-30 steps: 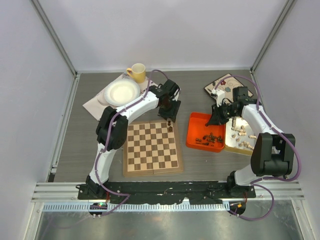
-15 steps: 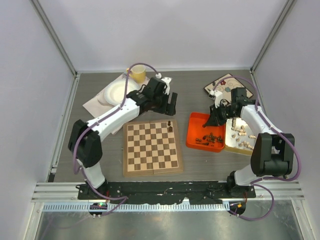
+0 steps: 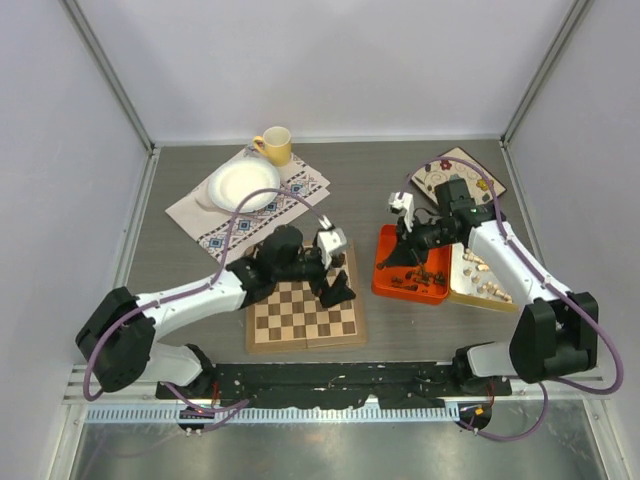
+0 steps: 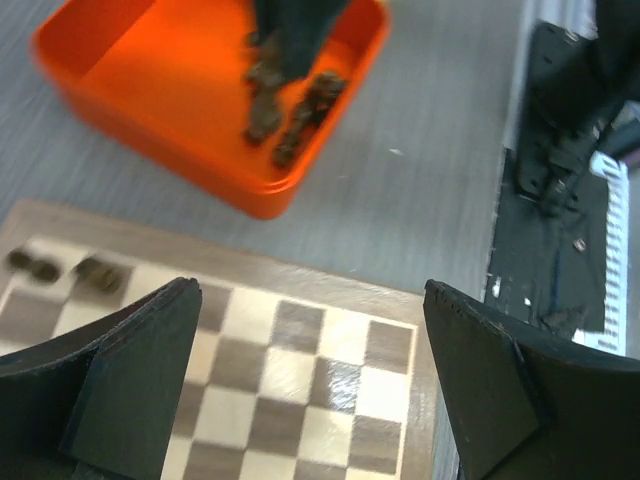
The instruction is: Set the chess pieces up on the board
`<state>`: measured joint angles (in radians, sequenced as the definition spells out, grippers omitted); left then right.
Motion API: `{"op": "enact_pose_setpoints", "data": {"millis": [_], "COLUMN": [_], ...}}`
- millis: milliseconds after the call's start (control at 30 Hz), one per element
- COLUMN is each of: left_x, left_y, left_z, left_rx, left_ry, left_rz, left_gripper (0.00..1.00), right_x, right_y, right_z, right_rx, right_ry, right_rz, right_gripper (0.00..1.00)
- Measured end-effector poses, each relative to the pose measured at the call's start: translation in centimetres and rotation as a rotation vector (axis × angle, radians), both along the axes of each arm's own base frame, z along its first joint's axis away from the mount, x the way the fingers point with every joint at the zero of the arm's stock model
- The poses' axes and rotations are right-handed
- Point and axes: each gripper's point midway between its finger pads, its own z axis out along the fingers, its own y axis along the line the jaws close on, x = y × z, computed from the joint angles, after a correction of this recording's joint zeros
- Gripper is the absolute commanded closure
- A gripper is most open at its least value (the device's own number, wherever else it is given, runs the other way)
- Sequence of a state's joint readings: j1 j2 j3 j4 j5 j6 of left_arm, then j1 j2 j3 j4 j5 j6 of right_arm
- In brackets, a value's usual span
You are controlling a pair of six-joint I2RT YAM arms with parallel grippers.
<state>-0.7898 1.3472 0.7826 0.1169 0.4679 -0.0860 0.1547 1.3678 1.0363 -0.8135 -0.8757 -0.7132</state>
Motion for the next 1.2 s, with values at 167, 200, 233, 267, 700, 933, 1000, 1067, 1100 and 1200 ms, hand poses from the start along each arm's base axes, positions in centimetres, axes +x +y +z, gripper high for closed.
{"op": "enact_pose_setpoints", "data": {"millis": [167,200,233,267,700,933,1000,1067,1100,1200], "left_x": [-3.3,-3.2,-3.1,-2.9,-1.9,-1.9,-2.0,-2.1,-2.2,-2.3], "left_y": [-3.0,-3.3,-3.7,-3.9,-5.1,-5.6,-5.8,-5.9,-5.9,-5.9], "left_z": [1.0,1.5,2.1,2.6,2.9,3.5,3.4,3.3,3.2,3.0], "left_rx": [-0.052,-0.067,-0.085,-0.097,-0.093,-0.108,-0.106,-0.103,-0.100,-0.098], "left_ry": [-0.211,-0.239,-0.275,-0.300,-0.357,-0.355,-0.348,-0.343,-0.340,-0.334], "left_rz": [-0.177,-0.179,-0.180,-0.178,-0.126,-0.132,-0.143,-0.152,-0.155,-0.162], "left_gripper": [0.04,0.05,0.06,0.07,0.48,0.71,0.74,0.74,0.74,0.76], "right_x": [-3.4,-3.8,-4.1,-4.3,-5.8,-5.8,-5.7,-5.7,-5.7,-5.7], "right_y": [3.6,3.8,4.0,4.1,4.8,5.0,5.0,5.0,5.0,5.0], "right_z": [2.5,3.0,3.6,4.0,4.7,4.6,4.5,4.4,4.3,4.3], "right_rx": [0.058,0.073,0.087,0.099,0.163,0.175,0.176,0.175,0.175,0.175], "right_ry": [-0.050,-0.060,-0.069,-0.074,-0.016,-0.012,-0.011,-0.008,-0.006,-0.001], "right_rz": [0.149,0.161,0.168,0.168,0.180,0.178,0.175,0.171,0.170,0.167], "right_gripper": [0.98,0.98,0.98,0.98,0.98,0.98,0.98,0.98,0.98,0.98]}}
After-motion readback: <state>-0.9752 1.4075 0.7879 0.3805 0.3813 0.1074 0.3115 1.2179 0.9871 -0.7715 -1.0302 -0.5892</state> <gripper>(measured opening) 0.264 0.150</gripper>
